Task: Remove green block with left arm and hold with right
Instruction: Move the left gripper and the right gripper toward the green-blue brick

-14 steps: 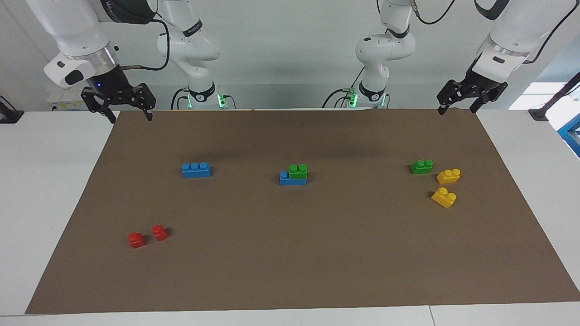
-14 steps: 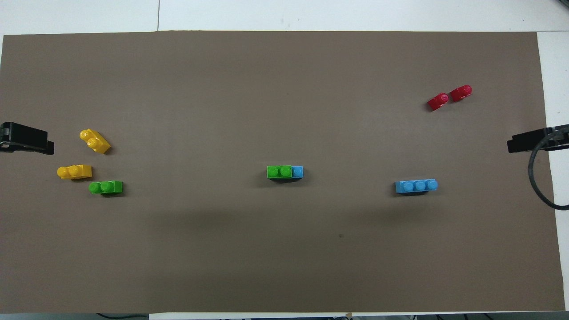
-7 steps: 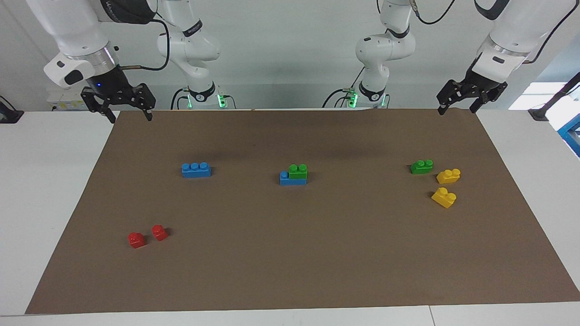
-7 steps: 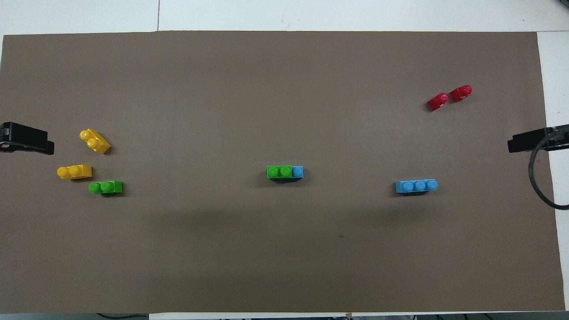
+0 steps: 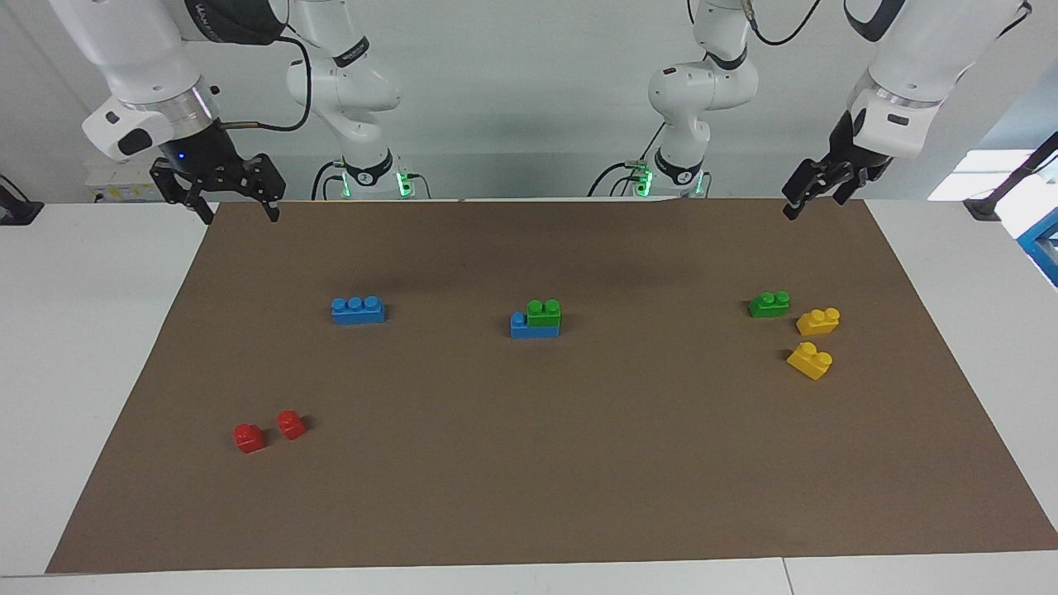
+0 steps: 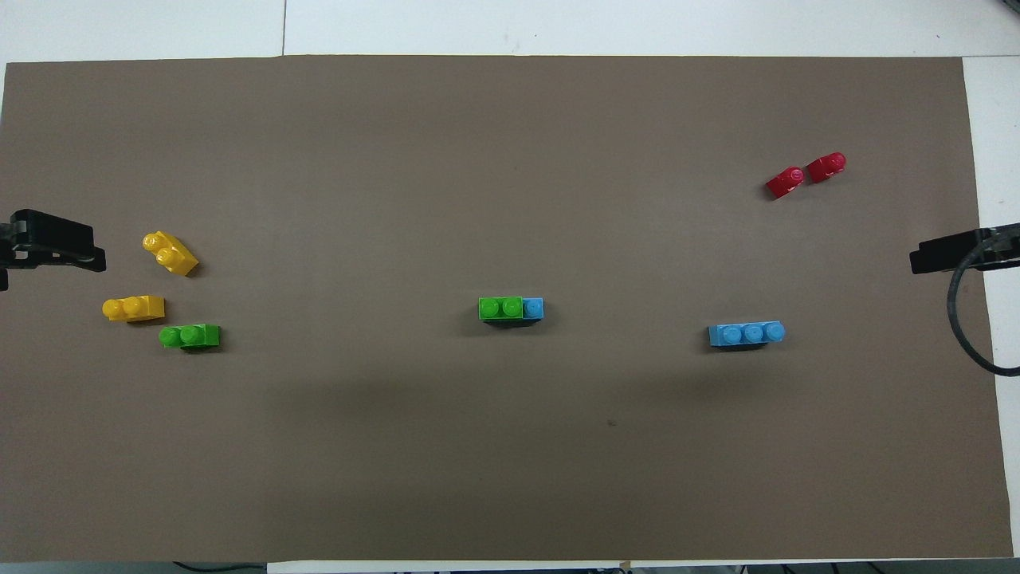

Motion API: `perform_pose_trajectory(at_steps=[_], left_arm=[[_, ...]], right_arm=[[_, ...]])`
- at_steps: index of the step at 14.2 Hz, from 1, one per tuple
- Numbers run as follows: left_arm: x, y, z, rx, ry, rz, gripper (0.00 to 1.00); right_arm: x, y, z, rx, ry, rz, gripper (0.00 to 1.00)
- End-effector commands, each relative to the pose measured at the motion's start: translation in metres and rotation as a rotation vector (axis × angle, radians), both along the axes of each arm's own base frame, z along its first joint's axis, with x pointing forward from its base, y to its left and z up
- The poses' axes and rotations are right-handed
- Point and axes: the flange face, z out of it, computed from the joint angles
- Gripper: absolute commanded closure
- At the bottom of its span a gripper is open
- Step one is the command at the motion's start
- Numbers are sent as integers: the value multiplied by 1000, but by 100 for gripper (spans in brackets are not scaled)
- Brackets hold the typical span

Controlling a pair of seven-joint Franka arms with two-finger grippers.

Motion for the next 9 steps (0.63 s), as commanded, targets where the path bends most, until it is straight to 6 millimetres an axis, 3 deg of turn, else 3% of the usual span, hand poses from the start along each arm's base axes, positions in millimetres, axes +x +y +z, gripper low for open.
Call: perform_pose_trajectory(at_steps=[1, 4, 9], left_arm=[[-27, -45, -13, 0, -16, 196, 0], [-44, -83, -25, -2, -40, 460, 0], [-62, -134, -48, -60, -95, 847, 0]], right_arm=[[-12, 16, -2, -13, -8, -119, 1], [-13, 30, -7, -7, 2, -295, 1], [-23, 92, -37, 72, 75, -718, 1]])
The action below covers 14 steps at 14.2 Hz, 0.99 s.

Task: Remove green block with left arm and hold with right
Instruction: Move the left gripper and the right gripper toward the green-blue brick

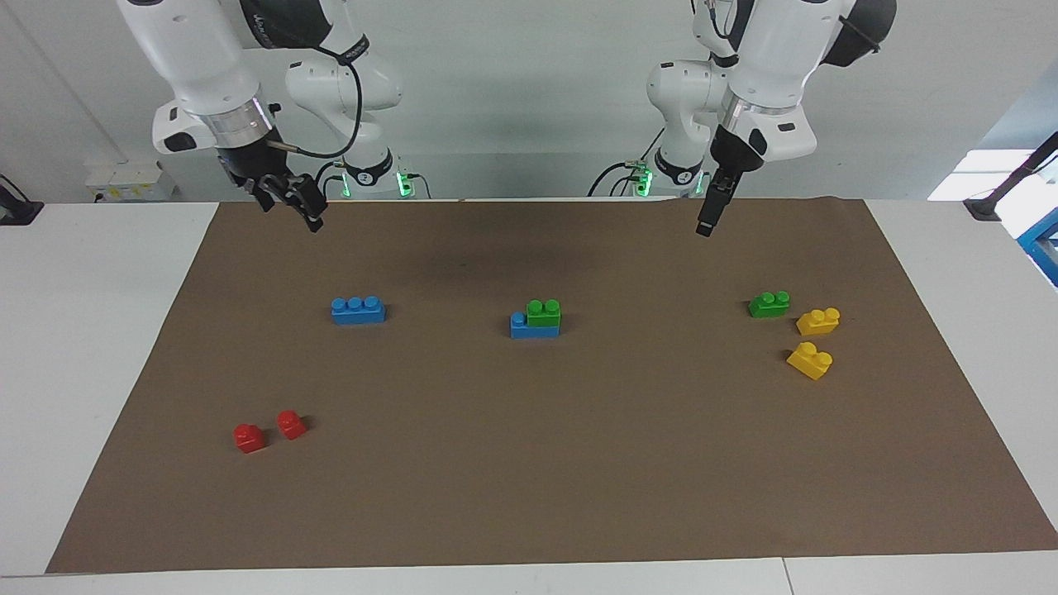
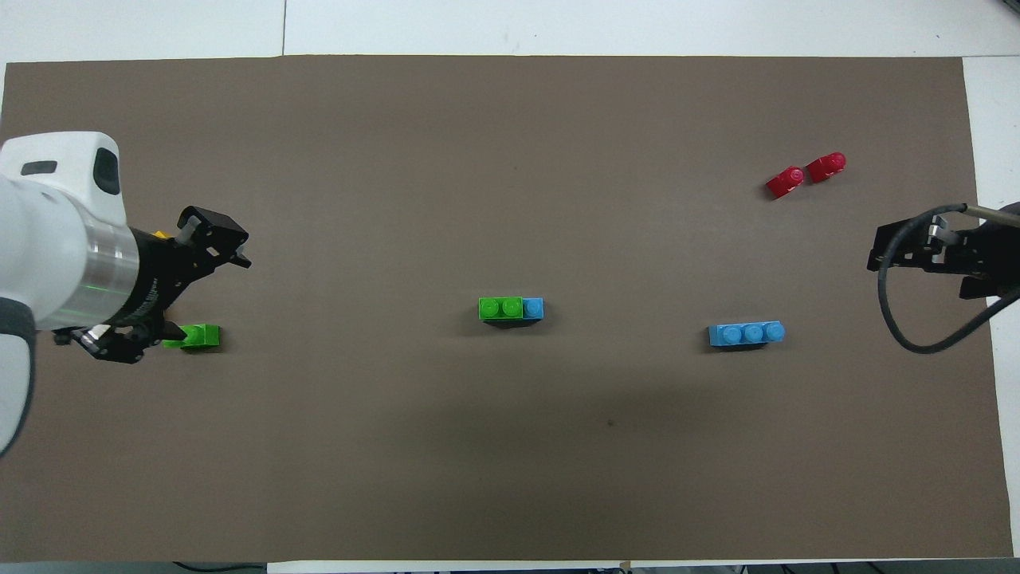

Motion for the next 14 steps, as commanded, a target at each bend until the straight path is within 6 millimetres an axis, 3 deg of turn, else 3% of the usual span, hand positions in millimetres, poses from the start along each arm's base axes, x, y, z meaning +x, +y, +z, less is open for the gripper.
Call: perform_pose_trajectory(at_steps=[1, 6, 10, 14], left_arm=[[-16, -19, -15, -39, -20, 184, 0], [-25, -79, -64, -84, -21, 357, 0], [-18, -135, -123, -105, 13, 429, 0], [-11, -168, -164, -128, 25, 512, 0]], right_arm=[[-12, 30, -17, 27, 3, -188, 1], [-16, 85, -56, 131, 42, -410, 2], [-14, 117, -88, 208, 126, -580, 1], [-4, 145, -124, 284, 234, -718, 1]])
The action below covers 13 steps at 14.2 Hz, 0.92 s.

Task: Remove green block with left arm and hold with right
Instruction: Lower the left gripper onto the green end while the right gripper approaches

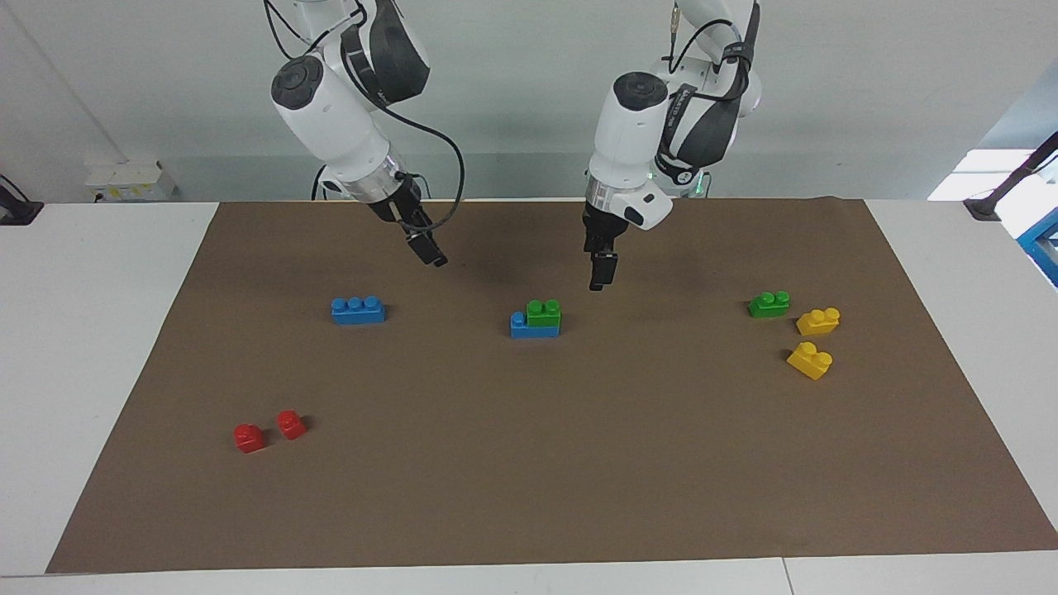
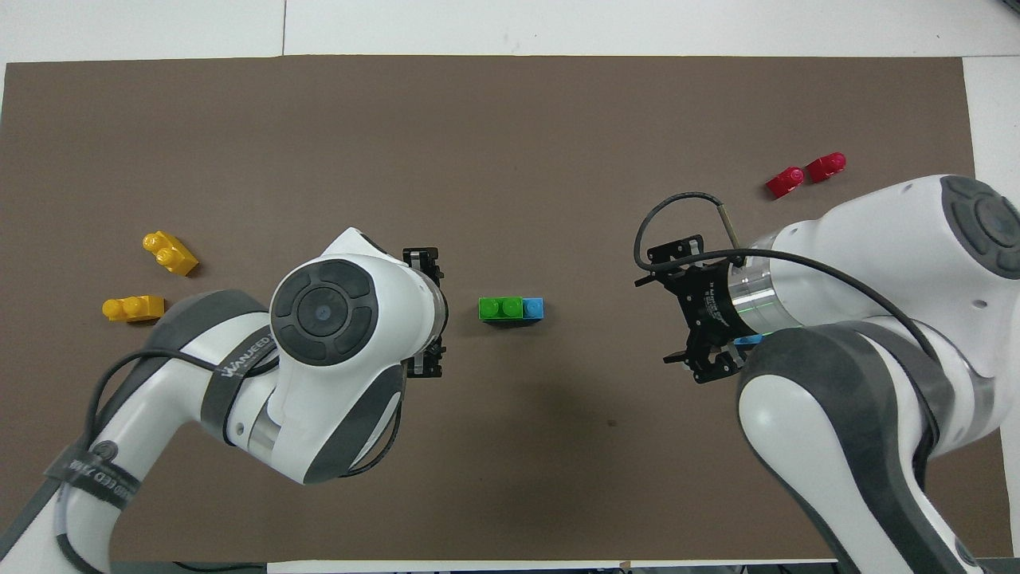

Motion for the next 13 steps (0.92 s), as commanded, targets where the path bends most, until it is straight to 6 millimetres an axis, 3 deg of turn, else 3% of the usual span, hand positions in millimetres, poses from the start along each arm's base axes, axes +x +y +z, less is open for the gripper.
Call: perform_pose_trajectory(at_steps=[1, 6, 13], left_arm=[[7, -25, -25, -16, 22, 53, 0], [12, -37, -42, -15, 36, 143, 0], [17, -62, -81, 16, 38, 179, 0]], right_arm=[[6, 10, -26, 54, 57, -87, 1], [5, 31, -62, 112, 111, -134, 1], [16, 58, -104, 135, 89, -184, 1]])
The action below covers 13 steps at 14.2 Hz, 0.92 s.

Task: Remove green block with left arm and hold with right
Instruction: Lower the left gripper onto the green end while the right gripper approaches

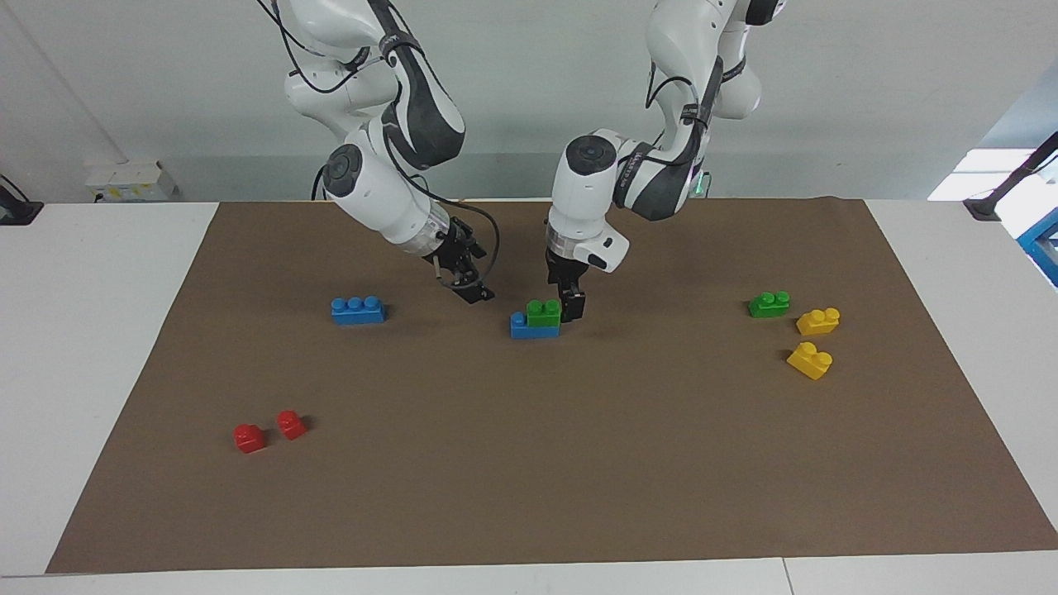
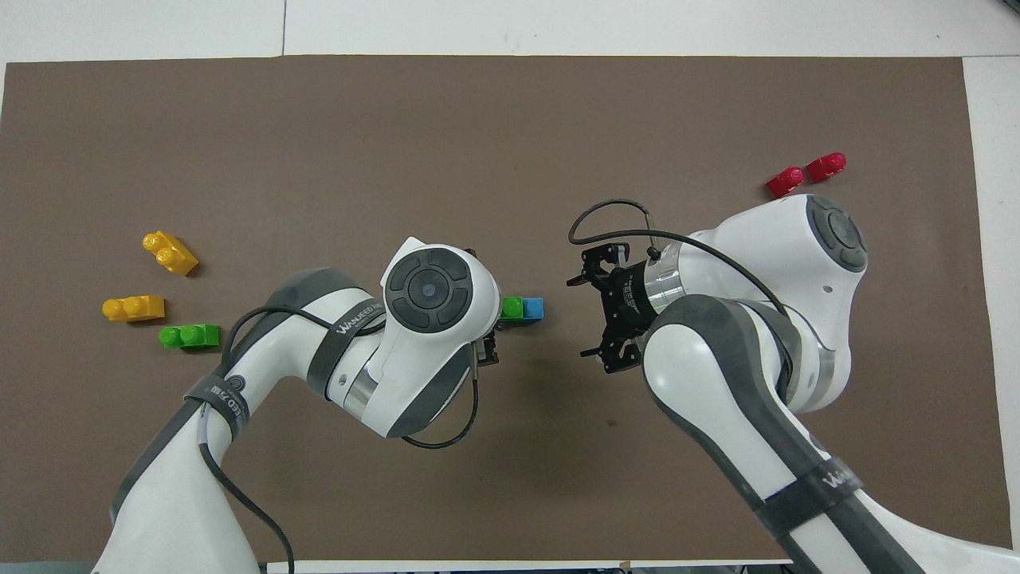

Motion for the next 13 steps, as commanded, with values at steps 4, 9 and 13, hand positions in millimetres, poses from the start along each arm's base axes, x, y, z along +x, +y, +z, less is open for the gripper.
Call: perform_pose_trajectory(at_steps=[4, 9, 13], left_arm=[[1, -12, -17, 13, -9, 1, 0], [1, -11, -21, 5, -16, 8, 0], [-1, -10, -23, 7, -13, 16, 0]], right_arm=[[7, 4, -38, 13, -9, -78, 1], [8, 30, -79, 2, -34, -81, 1], [8, 39, -100, 6, -55, -77, 1]])
